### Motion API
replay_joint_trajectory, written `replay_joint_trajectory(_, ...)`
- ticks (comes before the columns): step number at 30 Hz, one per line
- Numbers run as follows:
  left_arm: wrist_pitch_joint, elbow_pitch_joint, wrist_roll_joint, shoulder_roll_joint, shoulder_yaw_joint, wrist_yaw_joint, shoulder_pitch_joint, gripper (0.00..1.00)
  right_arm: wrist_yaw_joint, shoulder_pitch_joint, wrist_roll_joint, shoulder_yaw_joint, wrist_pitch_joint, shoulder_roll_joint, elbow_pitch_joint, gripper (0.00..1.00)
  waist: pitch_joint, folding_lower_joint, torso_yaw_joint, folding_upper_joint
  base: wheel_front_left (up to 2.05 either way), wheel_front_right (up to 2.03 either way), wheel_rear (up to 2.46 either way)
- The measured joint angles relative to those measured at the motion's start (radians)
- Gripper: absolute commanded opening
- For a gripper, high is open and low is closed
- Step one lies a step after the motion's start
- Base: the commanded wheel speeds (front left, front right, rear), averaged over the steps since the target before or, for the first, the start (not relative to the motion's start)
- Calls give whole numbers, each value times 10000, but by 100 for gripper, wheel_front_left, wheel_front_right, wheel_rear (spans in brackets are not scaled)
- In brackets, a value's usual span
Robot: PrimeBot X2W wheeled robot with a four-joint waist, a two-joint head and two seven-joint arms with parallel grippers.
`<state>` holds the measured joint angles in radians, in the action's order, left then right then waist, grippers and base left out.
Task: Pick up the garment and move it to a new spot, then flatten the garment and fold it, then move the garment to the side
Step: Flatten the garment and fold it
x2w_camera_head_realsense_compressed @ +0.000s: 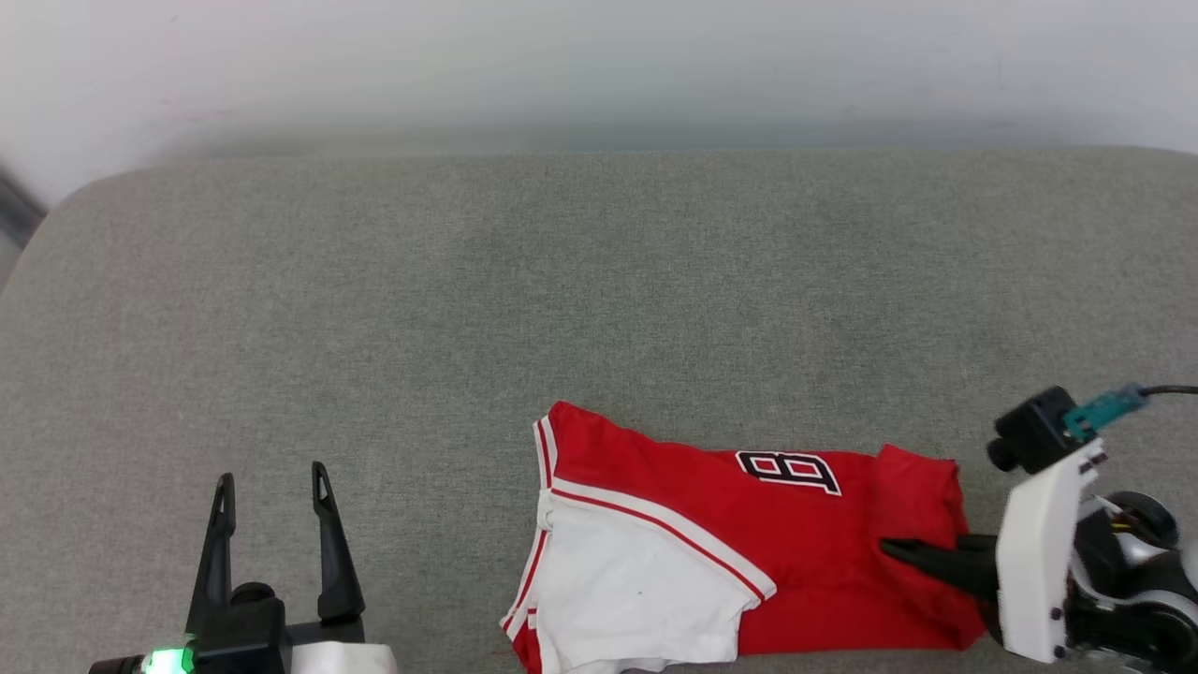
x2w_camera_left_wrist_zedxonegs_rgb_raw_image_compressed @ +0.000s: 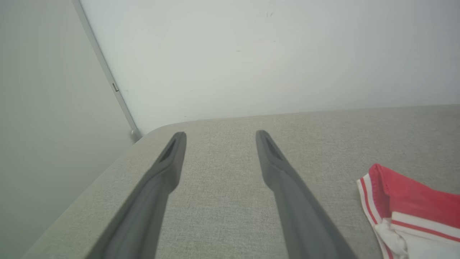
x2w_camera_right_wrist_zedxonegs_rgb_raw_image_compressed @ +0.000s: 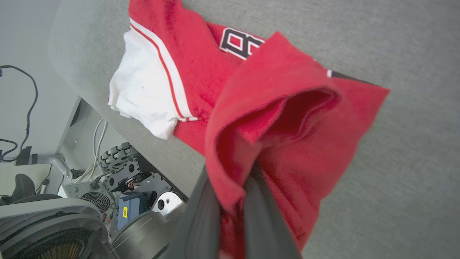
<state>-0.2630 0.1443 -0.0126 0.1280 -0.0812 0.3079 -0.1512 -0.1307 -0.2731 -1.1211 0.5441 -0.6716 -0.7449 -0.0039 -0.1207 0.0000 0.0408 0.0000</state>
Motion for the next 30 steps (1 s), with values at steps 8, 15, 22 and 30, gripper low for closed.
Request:
replay_joint_trajectory(8, 0, -69, 81, -88, -151, -104, 453, 100, 0, -1661, 1122, 1289, -510, 1768, -238, 0, -444, 0, 194, 0, 0, 0, 0)
replay_joint_trajectory(15, 0, -134, 84, -155, -270, -134, 709, 100, 0, -3213, 2019, 2867, -359, 3147, 777, 0, -811, 1, 377, 0, 0, 0, 0)
replay_joint_trajectory(22, 0, -203, 69, -247, -324, -178, 970, 100, -2, -4056, 2746, 4169, 27, 4065, 3064, 0, -1089, 0, 548, 0, 0, 0, 0)
replay_joint_trajectory(30, 0, -332, 69, -313, -328, -194, 963, 100, -4, -4269, 2801, 5020, 1254, 4245, 4102, 100, -943, 1, 649, 0, 0, 0, 0)
